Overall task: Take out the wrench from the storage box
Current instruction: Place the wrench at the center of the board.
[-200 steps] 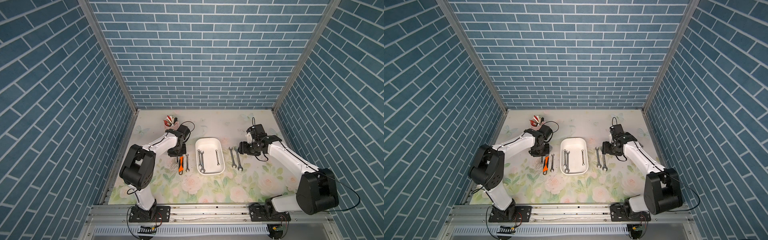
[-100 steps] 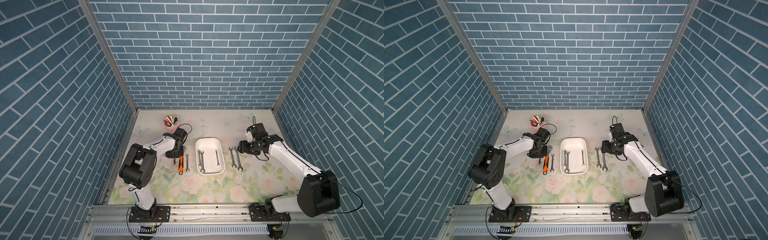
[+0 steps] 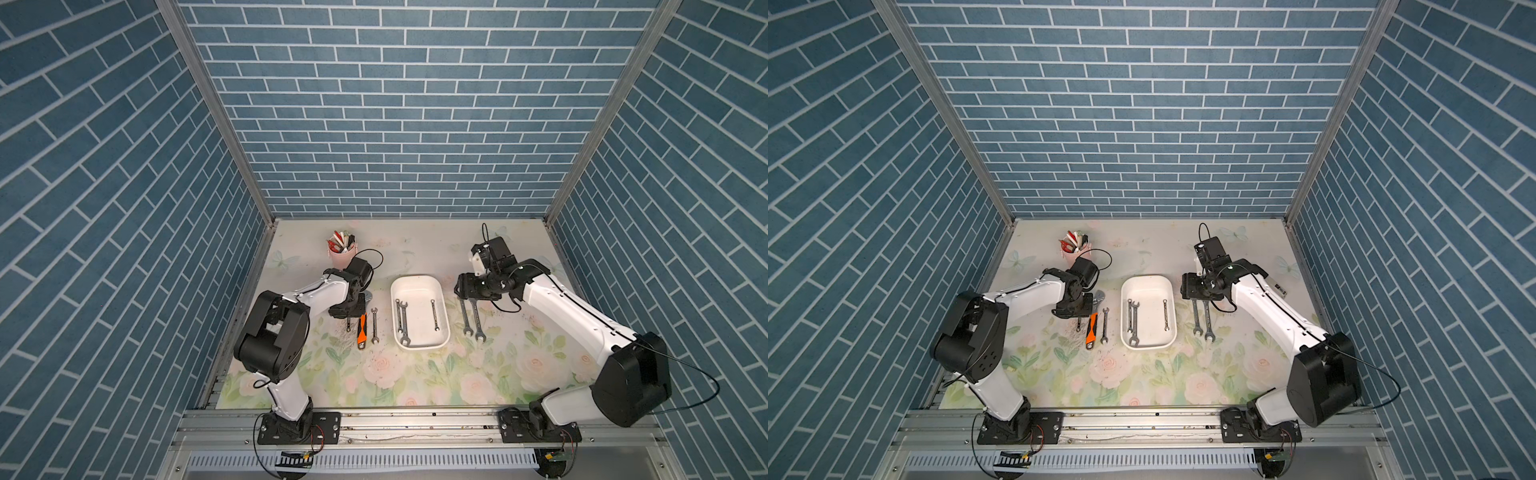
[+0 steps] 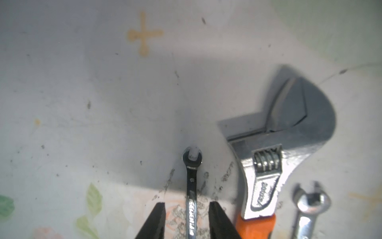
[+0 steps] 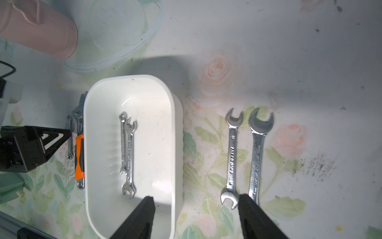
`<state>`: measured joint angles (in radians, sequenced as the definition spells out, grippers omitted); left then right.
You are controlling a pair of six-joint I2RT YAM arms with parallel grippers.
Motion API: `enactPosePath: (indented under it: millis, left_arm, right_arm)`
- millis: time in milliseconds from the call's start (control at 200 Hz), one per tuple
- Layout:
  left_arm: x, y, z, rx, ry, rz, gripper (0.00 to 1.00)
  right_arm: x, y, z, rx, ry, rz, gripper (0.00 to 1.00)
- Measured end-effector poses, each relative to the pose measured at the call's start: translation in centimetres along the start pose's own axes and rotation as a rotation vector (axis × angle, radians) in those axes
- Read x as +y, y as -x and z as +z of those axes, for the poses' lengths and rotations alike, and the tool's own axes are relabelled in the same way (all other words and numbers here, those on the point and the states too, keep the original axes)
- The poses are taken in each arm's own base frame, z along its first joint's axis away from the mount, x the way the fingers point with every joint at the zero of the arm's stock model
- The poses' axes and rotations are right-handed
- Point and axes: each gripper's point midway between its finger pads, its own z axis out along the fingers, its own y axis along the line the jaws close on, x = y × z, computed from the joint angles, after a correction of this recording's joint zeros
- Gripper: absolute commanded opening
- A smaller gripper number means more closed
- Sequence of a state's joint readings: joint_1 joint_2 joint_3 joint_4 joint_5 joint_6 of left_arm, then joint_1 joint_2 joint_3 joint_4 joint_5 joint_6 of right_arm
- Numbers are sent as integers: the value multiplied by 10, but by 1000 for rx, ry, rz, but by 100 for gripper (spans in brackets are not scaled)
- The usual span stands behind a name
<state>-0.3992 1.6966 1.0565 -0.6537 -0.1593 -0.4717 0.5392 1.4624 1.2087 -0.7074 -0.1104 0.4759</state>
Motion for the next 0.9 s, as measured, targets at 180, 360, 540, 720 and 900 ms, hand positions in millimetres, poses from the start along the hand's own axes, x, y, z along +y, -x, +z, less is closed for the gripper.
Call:
enactPosePath:
  millis: [180, 360, 540, 720, 900]
  left_arm:
    - [6, 24, -55, -150, -46, -32, 75]
    - [13, 42, -107, -299, -101, -58, 89]
    - [22, 46, -129, -363, -97, -71, 94]
    - [26, 45, -133, -371, -86, -74, 98]
    - [27, 44, -133, -370, -87, -71, 98]
  right_arm:
    - [31, 0, 6, 20, 0, -36, 69]
    - [65, -3, 10, 29, 17, -78, 73]
    - [90, -14, 35, 80, 9, -116, 75]
    - [97, -34, 74, 163, -41, -127, 75]
    - [99, -48, 107, 220, -90, -117, 73]
